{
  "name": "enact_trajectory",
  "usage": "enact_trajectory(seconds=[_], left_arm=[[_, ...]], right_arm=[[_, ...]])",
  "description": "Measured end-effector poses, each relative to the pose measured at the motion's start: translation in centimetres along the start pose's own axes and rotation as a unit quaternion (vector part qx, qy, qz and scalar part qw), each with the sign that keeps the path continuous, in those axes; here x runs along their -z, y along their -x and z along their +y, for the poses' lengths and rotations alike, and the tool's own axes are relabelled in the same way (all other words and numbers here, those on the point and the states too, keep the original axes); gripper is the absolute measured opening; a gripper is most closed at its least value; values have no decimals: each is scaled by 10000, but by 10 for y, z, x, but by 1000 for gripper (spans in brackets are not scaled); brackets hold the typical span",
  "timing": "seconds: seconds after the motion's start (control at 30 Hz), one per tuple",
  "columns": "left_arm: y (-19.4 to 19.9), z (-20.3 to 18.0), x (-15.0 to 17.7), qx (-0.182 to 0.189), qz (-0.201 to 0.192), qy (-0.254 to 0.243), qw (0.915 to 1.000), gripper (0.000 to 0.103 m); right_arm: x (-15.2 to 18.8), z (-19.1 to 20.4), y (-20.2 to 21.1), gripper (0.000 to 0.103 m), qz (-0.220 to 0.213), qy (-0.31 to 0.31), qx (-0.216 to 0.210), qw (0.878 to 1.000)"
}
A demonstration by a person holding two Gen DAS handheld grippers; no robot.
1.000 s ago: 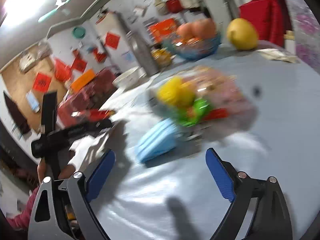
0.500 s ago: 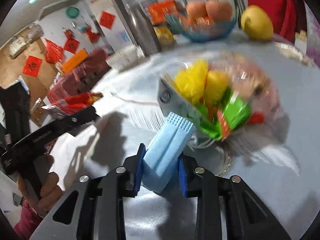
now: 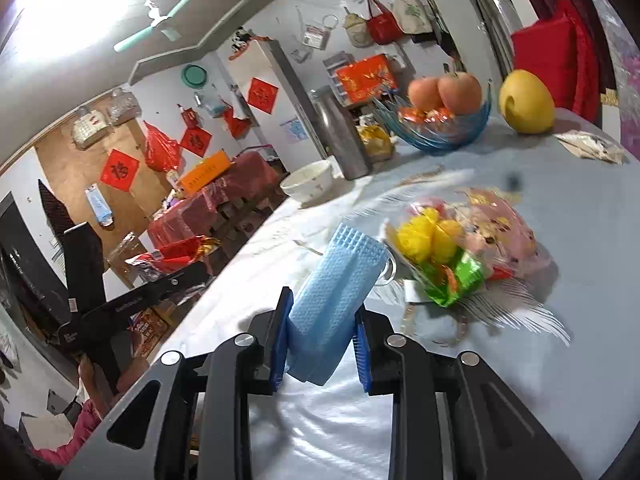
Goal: Collect trash
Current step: 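Carry the chip bag with the left tool to the red basket while the right tool carries the mask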
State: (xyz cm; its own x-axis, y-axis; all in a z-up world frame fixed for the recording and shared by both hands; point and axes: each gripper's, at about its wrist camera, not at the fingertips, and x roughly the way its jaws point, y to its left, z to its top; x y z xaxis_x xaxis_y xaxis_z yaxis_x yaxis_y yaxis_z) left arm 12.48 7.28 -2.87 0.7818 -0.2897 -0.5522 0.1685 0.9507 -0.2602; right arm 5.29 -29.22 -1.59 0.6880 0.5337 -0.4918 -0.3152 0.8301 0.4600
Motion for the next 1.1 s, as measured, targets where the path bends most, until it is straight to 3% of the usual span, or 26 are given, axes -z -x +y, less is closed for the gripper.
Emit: enact_trajectory(seconds=[0.37, 0.53, 0.63, 0.8, 1.0, 1.1], left_arm=[[84, 63, -4, -481, -391, 216, 9978, 59], [117, 112, 8, -1059, -335, 371, 9931, 59], [129, 147, 24, -1446, -127, 486, 9882, 59], [136, 208, 67, -1772, 396, 928, 9790, 59], [123, 278, 123, -1740, 984, 1636, 9661, 59], [113, 296, 141, -1709, 1239, 1779, 9611, 60]], right_arm=[[-4, 46, -3, 28, 95, 280, -459, 9985], [-2, 75, -11, 28, 231, 473, -632, 9966], [-1, 94, -21, 28, 375, 577, -746, 9948], [6, 130, -42, 28, 701, 778, -938, 9901], [16, 180, -74, 28, 1141, 1083, -1124, 9811], [23, 201, -89, 28, 1332, 1195, -1201, 9765]])
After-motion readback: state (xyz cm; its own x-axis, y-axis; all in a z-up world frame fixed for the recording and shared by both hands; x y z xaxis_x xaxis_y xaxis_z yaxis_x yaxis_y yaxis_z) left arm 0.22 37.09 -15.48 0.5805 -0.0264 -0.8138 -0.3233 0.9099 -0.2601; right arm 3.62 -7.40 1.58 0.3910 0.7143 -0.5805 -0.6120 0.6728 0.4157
